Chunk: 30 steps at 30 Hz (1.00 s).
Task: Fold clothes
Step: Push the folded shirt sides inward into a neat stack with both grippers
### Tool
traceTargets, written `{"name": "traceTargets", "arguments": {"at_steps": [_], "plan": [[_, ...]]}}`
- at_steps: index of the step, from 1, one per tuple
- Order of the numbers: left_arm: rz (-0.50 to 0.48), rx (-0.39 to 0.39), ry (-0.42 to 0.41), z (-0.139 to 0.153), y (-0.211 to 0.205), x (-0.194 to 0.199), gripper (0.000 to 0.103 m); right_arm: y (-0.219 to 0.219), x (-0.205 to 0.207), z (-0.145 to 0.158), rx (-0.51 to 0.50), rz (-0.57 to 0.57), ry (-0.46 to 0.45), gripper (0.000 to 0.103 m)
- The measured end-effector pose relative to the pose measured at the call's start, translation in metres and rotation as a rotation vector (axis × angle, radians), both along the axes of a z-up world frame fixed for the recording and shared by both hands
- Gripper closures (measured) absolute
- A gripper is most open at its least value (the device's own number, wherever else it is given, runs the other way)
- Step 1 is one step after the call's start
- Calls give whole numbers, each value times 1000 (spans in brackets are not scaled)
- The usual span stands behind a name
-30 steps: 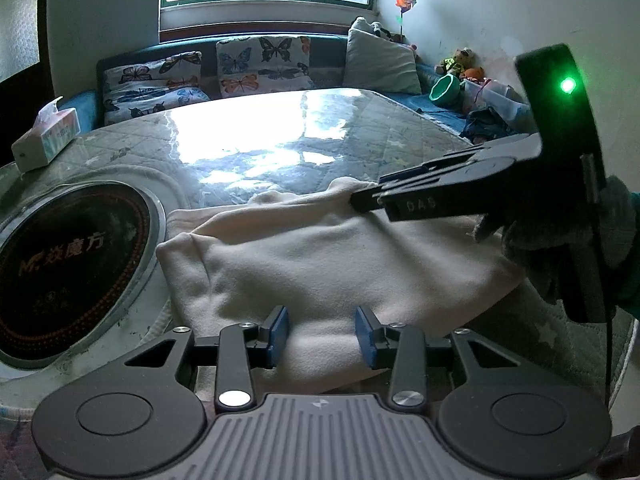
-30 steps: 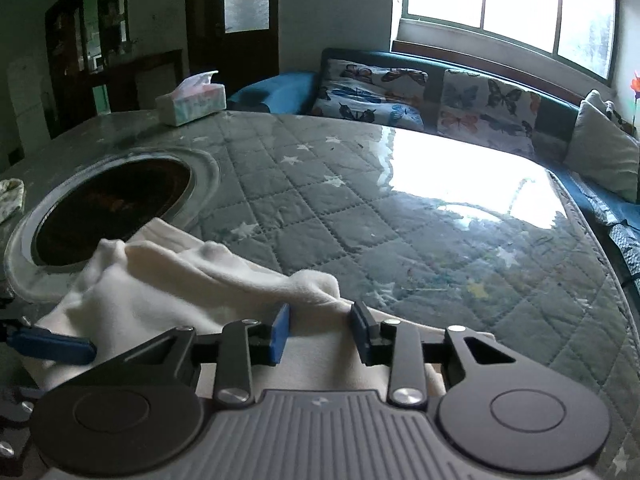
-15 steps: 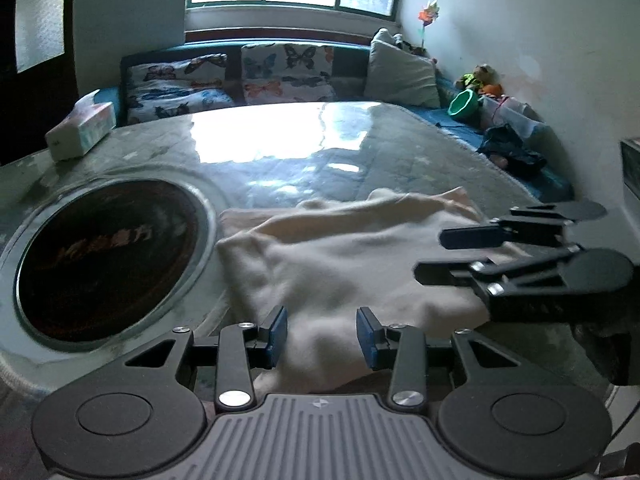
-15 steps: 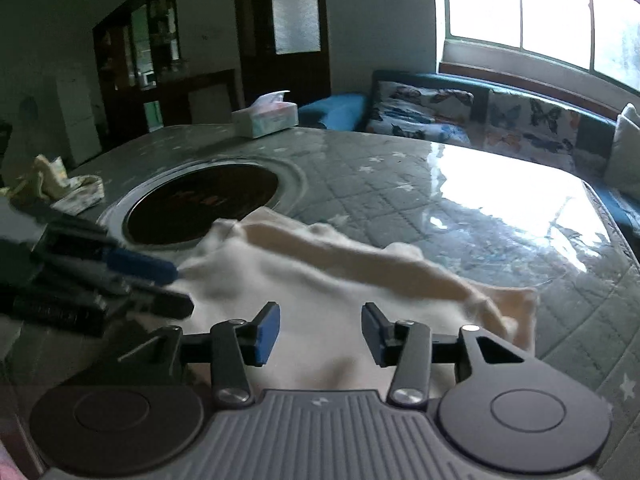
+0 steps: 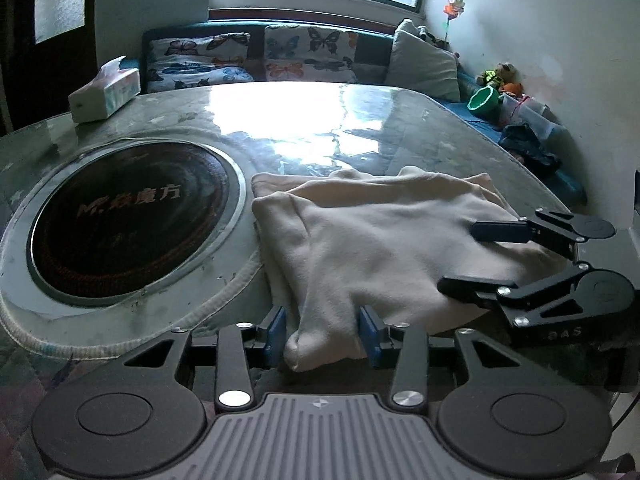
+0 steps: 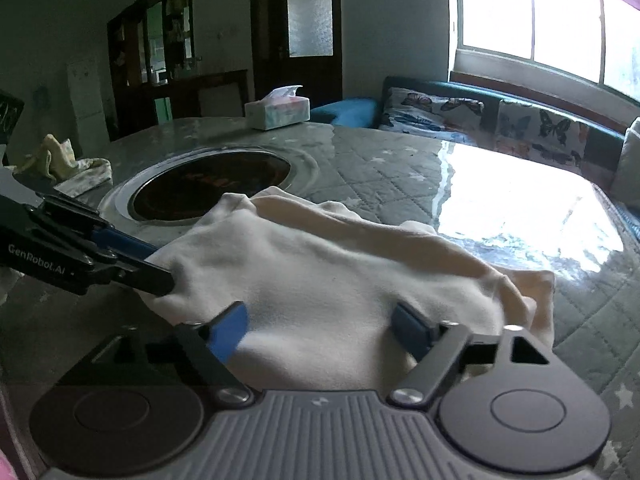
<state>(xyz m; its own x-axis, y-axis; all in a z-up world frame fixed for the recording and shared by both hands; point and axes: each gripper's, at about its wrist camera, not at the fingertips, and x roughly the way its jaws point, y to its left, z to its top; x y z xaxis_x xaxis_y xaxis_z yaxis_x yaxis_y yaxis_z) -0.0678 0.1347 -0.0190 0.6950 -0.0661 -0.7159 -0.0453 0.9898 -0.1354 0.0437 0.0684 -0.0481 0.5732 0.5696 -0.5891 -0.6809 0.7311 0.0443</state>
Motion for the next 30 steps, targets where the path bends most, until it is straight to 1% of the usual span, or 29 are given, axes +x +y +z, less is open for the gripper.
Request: {"name": "traceTargets", "arguments": {"at_steps": [2, 3, 4, 5, 6, 9, 11, 14, 16, 17, 19, 21, 23, 24, 25, 28, 30], "plan": [[5, -6, -4, 2, 3, 1, 58, 0, 0, -1, 1, 1, 5, 12], [9, -4, -8, 3, 5, -1, 56, 0, 1, -1, 0, 1, 7, 8], [15, 0, -8, 3, 6, -1, 52, 1, 1, -2, -1, 2, 11, 5], [21, -6, -6, 3, 7, -1, 51, 2, 2, -2, 0, 6, 16, 1], [27, -11, -3, 3, 8, -2, 51, 2, 2, -3, 0, 11, 21, 0], [42, -31, 6, 2, 11, -2, 46, 4, 2, -4, -9, 13, 19, 0], [47, -31, 5, 2, 11, -2, 43, 4, 2, -4, -11, 13, 19, 0], [56, -33, 2, 3, 12, -2, 36, 5, 2, -5, -13, 13, 20, 0], [65, -30, 2, 4, 12, 0, 27, 6, 1, -6, -17, 13, 18, 0], [69, -26, 2, 4, 12, 0, 25, 7, 1, -6, -22, 13, 15, 0], [75, -18, 1, 5, 12, 0, 15, 9, 1, -6, -31, 13, 10, 0], [82, -9, 0, 5, 12, 0, 9, 9, 1, -6, -31, 14, 10, 0], [83, -8, -2, 5, 13, 0, 6, 9, 0, -5, -33, 14, 10, 0], [84, -9, -3, 6, 13, 0, 2, 10, 0, -5, -37, 14, 9, 0], [86, -11, -7, 7, 13, 0, 0, 11, 0, -3, -43, 12, 7, 0], [97, 4, -10, 9, 14, 1, 0, 15, -2, 5, -60, 3, -2, 0], [111, 10, -14, 11, 15, 1, 0, 17, -3, 13, -52, -4, -16, 0]]}}
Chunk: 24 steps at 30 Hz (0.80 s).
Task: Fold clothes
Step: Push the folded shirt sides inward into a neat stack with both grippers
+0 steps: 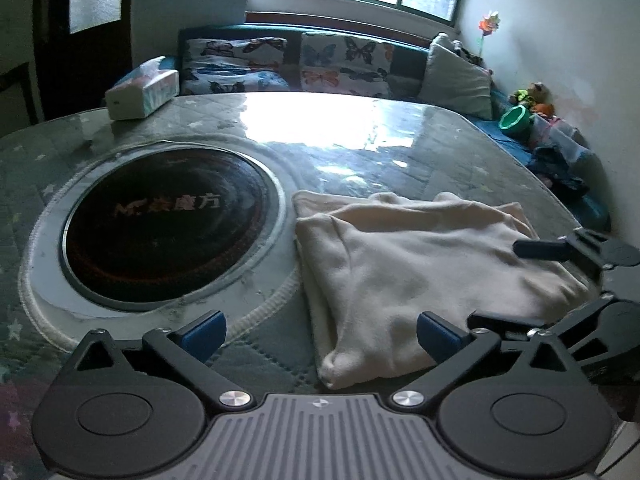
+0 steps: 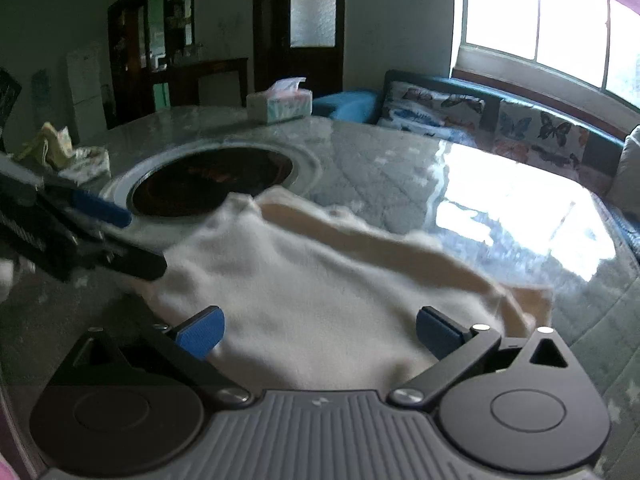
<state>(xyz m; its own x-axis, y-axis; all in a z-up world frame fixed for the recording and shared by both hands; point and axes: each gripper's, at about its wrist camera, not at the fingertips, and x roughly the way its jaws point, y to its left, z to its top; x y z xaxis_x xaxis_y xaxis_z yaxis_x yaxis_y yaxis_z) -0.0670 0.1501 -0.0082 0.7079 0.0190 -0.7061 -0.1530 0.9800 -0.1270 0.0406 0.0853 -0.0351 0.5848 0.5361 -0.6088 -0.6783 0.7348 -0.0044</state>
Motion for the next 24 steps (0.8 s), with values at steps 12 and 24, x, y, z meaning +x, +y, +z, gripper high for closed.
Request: {"name": "traceTargets", "arguments": {"at_steps": [12, 24], "plan": [[97, 34, -16, 7, 15, 0, 7, 45, -6, -8, -106, 35, -79, 0], [65, -4, -27, 8, 16, 0, 51, 46, 25, 19, -37, 34, -74, 7]]}}
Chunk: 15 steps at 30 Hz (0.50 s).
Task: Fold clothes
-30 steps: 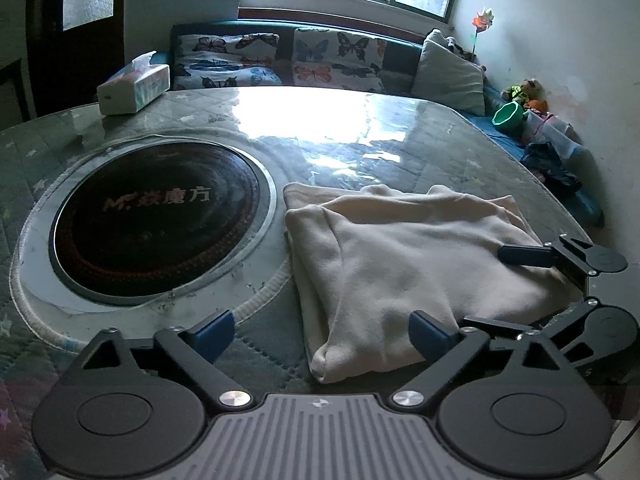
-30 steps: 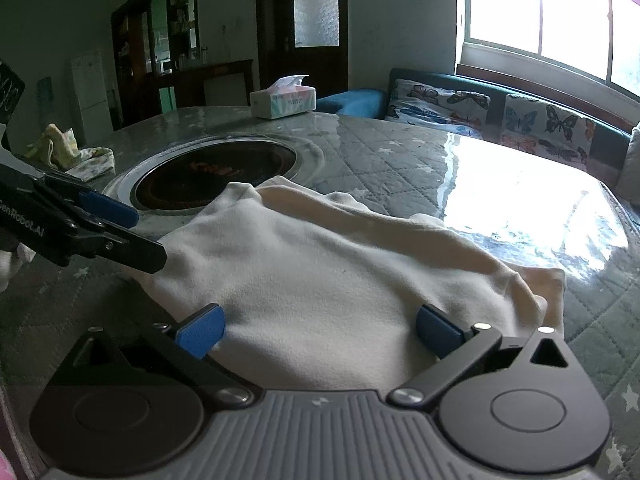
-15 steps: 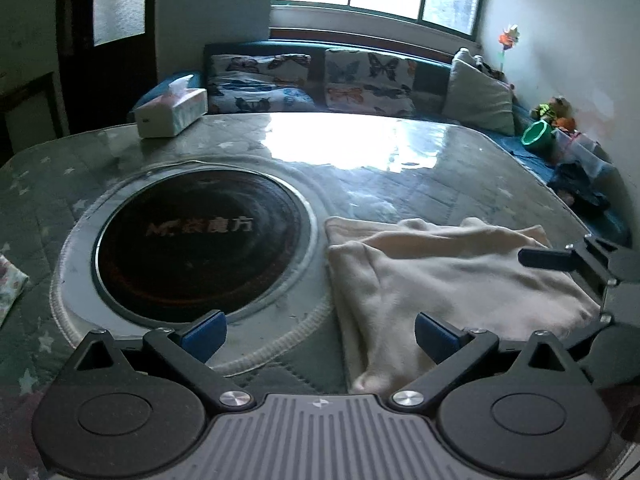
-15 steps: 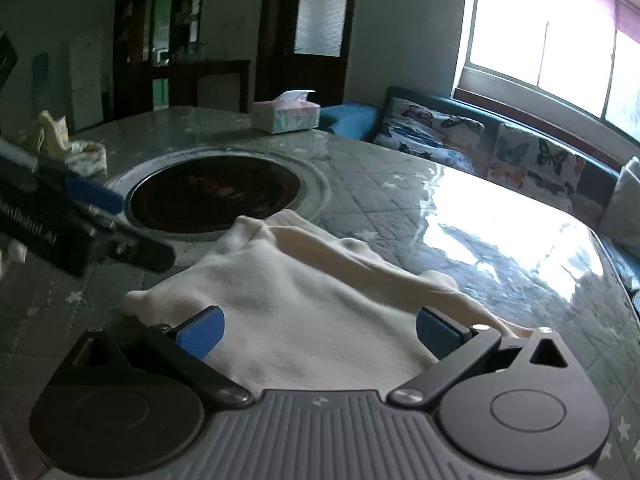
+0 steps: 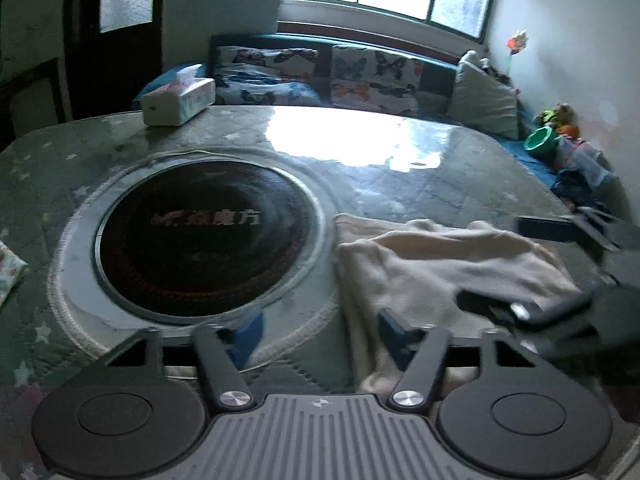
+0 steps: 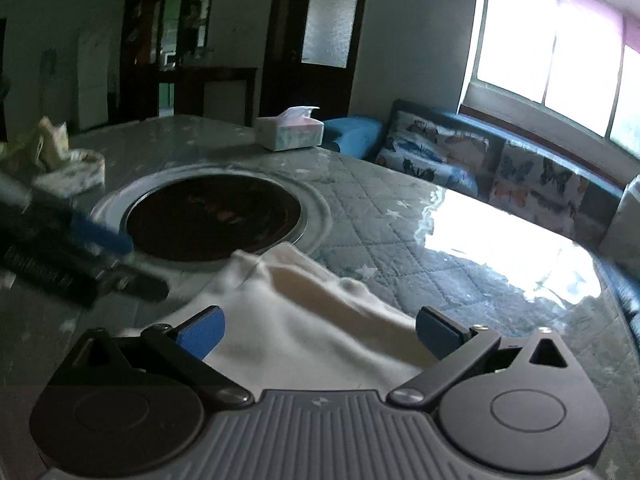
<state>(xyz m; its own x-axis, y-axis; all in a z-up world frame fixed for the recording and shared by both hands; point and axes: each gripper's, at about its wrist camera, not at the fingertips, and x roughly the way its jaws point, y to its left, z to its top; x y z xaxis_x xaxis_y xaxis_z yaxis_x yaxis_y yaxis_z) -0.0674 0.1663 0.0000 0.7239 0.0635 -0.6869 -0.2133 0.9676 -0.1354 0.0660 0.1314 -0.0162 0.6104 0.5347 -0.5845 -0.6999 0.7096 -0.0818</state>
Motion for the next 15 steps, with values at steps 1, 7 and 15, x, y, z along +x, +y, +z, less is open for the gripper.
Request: {"name": "traceTargets", "arguments": {"at_steps": [1, 7, 15], "plan": [[-13, -11, -5, 1, -2, 0, 58, -1, 8, 1, 14, -1, 27, 11], [-129, -31, -55, 4, -21, -3, 82, 11, 39, -3, 13, 13, 129, 37], [-186, -44, -10, -12, -36, 14, 90, 36, 51, -18, -13, 46, 169, 64]]}}
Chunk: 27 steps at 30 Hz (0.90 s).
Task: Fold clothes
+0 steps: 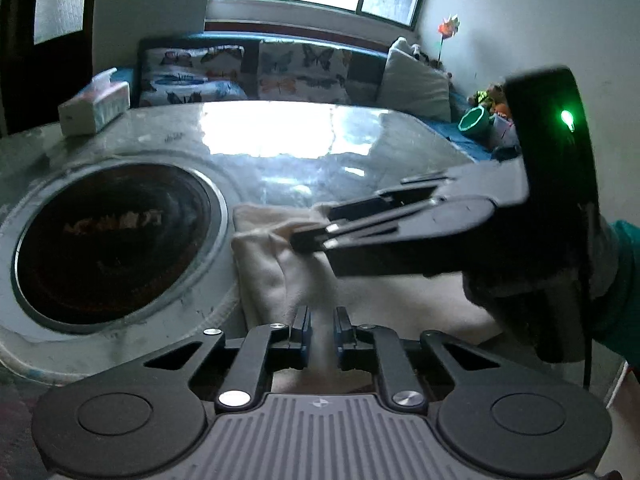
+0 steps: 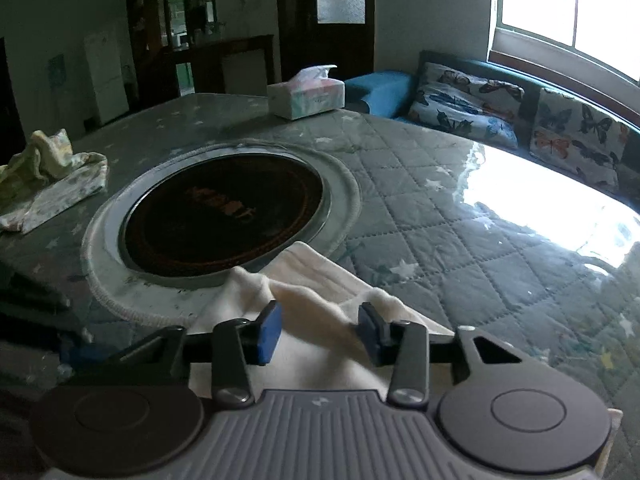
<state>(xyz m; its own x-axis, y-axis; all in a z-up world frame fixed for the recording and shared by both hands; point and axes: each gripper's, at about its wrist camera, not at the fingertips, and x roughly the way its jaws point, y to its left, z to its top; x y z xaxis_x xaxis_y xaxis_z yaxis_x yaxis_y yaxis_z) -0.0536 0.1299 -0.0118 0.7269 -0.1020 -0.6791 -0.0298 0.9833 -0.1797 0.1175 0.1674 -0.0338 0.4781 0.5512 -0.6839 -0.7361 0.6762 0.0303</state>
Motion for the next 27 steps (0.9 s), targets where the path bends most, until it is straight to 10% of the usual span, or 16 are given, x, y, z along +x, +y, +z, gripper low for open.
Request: {"name": "traceTargets", "arguments": {"at_steps": [27], "plan": [[26, -45, 52, -4, 11, 10, 86, -59, 5, 11, 29, -176, 5, 64]]}}
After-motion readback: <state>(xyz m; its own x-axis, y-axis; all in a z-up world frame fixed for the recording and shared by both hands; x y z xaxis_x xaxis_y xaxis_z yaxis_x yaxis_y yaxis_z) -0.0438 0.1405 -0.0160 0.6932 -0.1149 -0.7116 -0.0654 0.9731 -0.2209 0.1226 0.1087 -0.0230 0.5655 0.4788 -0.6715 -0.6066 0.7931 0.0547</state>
